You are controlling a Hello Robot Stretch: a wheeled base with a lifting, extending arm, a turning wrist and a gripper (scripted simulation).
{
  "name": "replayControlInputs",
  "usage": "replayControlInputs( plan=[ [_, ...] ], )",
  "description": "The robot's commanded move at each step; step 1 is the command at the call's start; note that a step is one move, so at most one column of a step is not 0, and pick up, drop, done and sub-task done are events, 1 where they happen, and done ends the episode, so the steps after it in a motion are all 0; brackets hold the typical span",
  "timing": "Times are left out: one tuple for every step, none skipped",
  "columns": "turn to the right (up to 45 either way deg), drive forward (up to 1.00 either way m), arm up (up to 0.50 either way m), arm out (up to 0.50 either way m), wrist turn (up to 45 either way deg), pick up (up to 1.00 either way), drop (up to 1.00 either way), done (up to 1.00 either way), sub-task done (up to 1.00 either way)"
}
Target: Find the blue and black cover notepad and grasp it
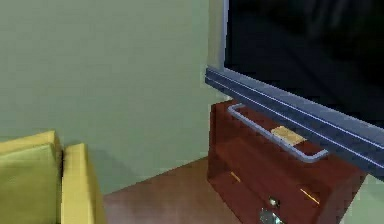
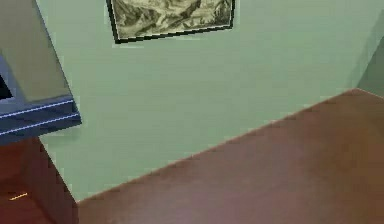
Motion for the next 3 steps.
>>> replayControlInputs(
  plan=[
    [0.0,0.15,0.00,0.00,0.0,0.00,0.00,0.00,0.00],
    [-45.0,0.00,0.00,0.00,0.0,0.00,0.00,0.00,0.00],
    [-45.0,0.00,0.00,0.00,0.0,0.00,0.00,0.00,0.00]
  ],
)
